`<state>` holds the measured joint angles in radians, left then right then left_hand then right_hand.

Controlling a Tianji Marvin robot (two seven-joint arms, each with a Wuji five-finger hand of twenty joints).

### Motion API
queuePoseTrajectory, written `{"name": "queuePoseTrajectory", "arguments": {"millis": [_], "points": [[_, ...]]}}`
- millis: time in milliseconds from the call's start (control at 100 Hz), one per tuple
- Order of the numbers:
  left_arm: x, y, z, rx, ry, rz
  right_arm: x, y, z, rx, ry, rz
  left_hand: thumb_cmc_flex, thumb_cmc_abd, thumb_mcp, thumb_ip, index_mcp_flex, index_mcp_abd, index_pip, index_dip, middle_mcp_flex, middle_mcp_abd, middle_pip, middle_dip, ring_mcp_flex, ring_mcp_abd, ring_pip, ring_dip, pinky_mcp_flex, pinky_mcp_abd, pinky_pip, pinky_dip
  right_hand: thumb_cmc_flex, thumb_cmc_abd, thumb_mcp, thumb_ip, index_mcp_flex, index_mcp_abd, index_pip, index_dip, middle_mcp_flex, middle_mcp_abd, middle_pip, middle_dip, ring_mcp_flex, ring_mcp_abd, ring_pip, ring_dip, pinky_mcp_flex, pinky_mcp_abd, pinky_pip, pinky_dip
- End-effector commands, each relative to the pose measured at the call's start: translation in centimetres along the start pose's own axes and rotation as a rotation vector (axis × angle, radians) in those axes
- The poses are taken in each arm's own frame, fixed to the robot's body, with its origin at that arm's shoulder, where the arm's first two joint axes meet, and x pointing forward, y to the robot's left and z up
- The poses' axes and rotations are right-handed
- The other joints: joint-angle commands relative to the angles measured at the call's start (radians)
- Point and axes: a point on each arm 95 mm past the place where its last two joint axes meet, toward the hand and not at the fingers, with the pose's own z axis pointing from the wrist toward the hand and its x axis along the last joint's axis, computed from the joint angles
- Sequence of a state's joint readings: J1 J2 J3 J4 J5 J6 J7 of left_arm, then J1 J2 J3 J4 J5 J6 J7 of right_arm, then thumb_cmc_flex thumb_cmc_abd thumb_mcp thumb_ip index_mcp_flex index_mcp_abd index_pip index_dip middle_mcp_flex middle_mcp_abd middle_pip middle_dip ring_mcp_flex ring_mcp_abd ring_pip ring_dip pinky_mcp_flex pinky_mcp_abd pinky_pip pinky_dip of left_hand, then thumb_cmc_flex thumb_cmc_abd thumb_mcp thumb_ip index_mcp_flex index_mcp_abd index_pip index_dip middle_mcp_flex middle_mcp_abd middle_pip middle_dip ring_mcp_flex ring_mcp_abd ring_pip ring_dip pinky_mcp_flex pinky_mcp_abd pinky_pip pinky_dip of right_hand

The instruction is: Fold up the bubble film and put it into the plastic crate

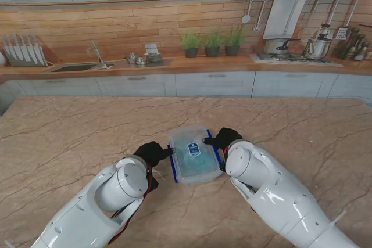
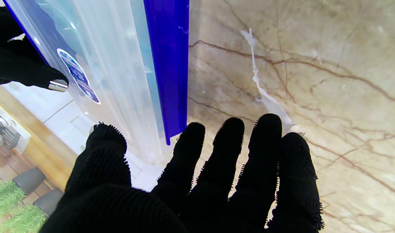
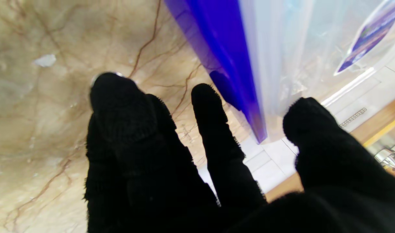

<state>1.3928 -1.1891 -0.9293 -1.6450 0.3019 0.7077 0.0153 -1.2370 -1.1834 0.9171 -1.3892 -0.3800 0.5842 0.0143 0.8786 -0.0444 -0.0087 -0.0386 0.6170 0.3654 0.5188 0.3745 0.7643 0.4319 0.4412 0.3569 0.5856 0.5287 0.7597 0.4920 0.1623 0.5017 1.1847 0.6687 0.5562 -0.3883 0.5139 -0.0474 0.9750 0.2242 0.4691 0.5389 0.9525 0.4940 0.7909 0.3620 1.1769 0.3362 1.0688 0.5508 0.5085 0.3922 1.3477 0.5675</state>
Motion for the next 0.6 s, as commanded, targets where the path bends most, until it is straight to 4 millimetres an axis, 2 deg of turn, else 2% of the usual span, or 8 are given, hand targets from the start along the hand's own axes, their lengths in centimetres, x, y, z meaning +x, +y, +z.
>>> {"name": "queuePoseTrajectory", "arguments": {"millis": [0,110,150,220,370,590], "points": [[-0.3,1.1,-0.1,-0.037,-0.019,-0.034,0.0,-0.6,-0.4,0.016,0.003,0.003,-0.017,0.049,-0.012,0.009,0.052,0.019,0.056,0.019,0.058,0.035,0.029,0.011,0.049,0.039,0.034,0.016,0.026,0.009,0.055,0.022,0.011,0.044,-0.016,0.044,-0.001,-0.018,-0.006,0.016,-0.015,0.004,0.004,0.012,-0.010,0.032,0.009,-0.002,-0.015,0.040,0.004,0.015],[-0.3,1.9,0.3,-0.067,-0.048,-0.078,-0.1,-0.7,-0.7,0.020,0.005,0.010,-0.025,0.065,-0.016,0.005,0.101,0.042,0.080,0.015,0.127,0.048,0.036,0.002,0.114,0.056,0.053,0.011,0.081,0.035,0.085,0.042,0.012,0.054,-0.027,0.045,-0.001,-0.018,0.001,0.026,-0.017,0.005,0.006,0.013,-0.017,0.034,0.013,0.003,-0.021,0.042,0.001,0.016],[-0.3,2.2,0.5,-0.079,-0.062,-0.083,-0.1,-0.7,-0.7,0.022,0.006,0.014,-0.035,0.073,-0.019,0.003,0.087,0.061,0.071,0.008,0.139,0.053,0.036,-0.002,0.144,0.048,0.061,0.008,0.118,0.037,0.101,0.051,0.014,0.057,-0.030,0.045,-0.002,-0.018,0.002,0.029,-0.019,0.006,0.006,0.013,-0.022,0.036,0.014,0.004,-0.025,0.041,-0.001,0.017],[-0.2,2.5,1.0,-0.110,-0.089,-0.111,-0.1,-0.8,-0.8,0.023,0.009,0.019,-0.042,0.080,-0.019,0.002,0.075,0.085,0.049,-0.009,0.137,0.064,0.024,-0.014,0.150,0.056,0.046,-0.005,0.127,0.045,0.095,0.056,0.013,0.062,-0.035,0.045,-0.004,-0.019,0.002,0.031,-0.021,0.005,0.006,0.013,-0.025,0.037,0.015,0.006,-0.028,0.042,-0.002,0.018],[0.0,3.2,1.9,-0.181,-0.136,-0.206,0.0,-0.8,-0.8,0.027,0.016,0.023,-0.055,0.099,-0.018,0.004,-0.054,0.099,-0.108,-0.089,0.054,0.073,-0.010,-0.029,0.078,0.065,0.011,-0.017,0.070,0.034,0.049,0.045,0.014,0.069,-0.041,0.047,-0.006,-0.024,0.001,0.036,-0.024,0.003,0.005,0.014,-0.033,0.038,0.016,0.009,-0.035,0.039,-0.006,0.019],[0.2,4.7,2.8,-0.176,-0.134,-0.282,0.2,-0.9,-0.8,0.040,0.021,0.033,-0.072,0.119,-0.020,0.005,-0.187,0.047,-0.225,-0.146,-0.010,0.059,-0.031,-0.036,0.019,0.058,-0.015,-0.022,0.016,0.014,0.021,0.029,0.016,0.074,-0.049,0.049,-0.009,-0.026,-0.001,0.042,-0.029,0.002,0.005,0.014,-0.037,0.037,0.015,0.012,-0.037,0.038,-0.009,0.022]]}}
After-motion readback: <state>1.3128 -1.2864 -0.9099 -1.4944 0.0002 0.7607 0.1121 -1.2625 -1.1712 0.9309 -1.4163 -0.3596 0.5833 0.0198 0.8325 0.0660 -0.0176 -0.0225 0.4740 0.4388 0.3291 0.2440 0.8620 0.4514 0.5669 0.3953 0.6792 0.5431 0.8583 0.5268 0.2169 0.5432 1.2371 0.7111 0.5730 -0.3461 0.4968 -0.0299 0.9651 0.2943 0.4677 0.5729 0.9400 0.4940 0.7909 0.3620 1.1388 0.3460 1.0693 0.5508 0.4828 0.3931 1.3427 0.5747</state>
